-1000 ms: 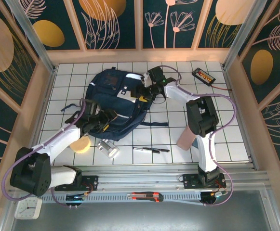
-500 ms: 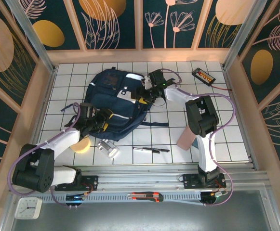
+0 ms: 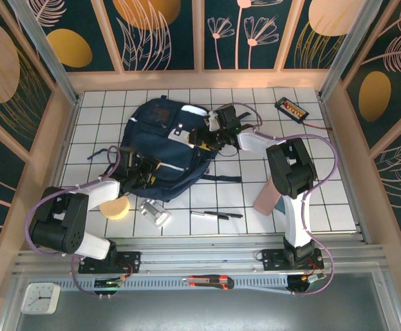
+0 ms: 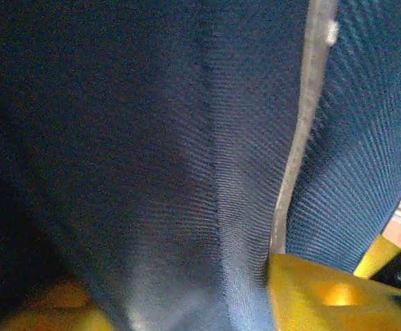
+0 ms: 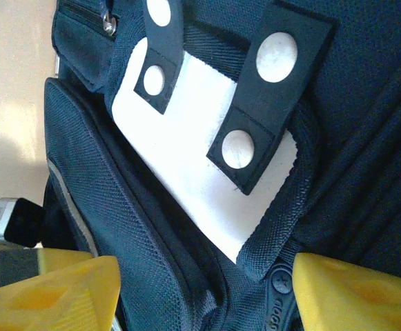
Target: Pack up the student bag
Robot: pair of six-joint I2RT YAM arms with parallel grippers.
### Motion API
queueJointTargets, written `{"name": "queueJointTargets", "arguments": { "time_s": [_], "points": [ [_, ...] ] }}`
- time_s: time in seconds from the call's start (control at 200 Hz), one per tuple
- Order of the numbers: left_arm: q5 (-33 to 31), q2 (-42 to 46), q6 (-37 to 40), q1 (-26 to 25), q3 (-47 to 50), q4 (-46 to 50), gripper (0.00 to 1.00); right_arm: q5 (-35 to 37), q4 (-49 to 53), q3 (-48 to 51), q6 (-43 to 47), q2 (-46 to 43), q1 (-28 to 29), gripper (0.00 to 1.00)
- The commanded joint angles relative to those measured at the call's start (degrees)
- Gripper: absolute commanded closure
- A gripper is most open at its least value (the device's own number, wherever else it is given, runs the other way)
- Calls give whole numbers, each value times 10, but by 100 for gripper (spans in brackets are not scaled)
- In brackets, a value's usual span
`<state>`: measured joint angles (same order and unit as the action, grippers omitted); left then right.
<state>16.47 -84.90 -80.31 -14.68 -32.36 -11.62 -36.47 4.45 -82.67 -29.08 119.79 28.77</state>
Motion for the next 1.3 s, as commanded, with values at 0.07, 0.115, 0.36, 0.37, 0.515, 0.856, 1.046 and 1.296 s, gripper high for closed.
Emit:
{"name": "queueJointTargets", "arguments": {
  "time_s": [0.07, 0.115, 0.36, 0.37, 0.515, 0.856, 1.046, 1.296],
  "points": [
    [-35, -61, -13, 4, -11, -51, 90, -18, 54, 34, -8, 3, 14, 32],
    [-30, -67, -12, 4, -12, -56, 98, -14, 51, 39, -1, -7, 13, 32],
    [-14, 0, -22, 6, -38, -66, 100, 21, -15, 107, 27, -120, -13, 7],
    [-14, 4, -22, 6, -39, -66, 100, 23, -17, 110, 27, -124, -14, 5],
    [-7, 55, -40, 6, -82, -53, 100, 28, -26, 119, 60, -169, -35, 1],
    [38, 70, -110, 10, -131, -93, 100, -99, -132, 191, 306, -218, -54, 16],
    [65, 70, -107, 21, -146, -84, 100, -119, -98, 157, 466, -169, -60, 19],
    [113, 57, -91, 31, -175, -74, 100, -25, -177, 193, 612, -165, -70, 9]
  ]
}}
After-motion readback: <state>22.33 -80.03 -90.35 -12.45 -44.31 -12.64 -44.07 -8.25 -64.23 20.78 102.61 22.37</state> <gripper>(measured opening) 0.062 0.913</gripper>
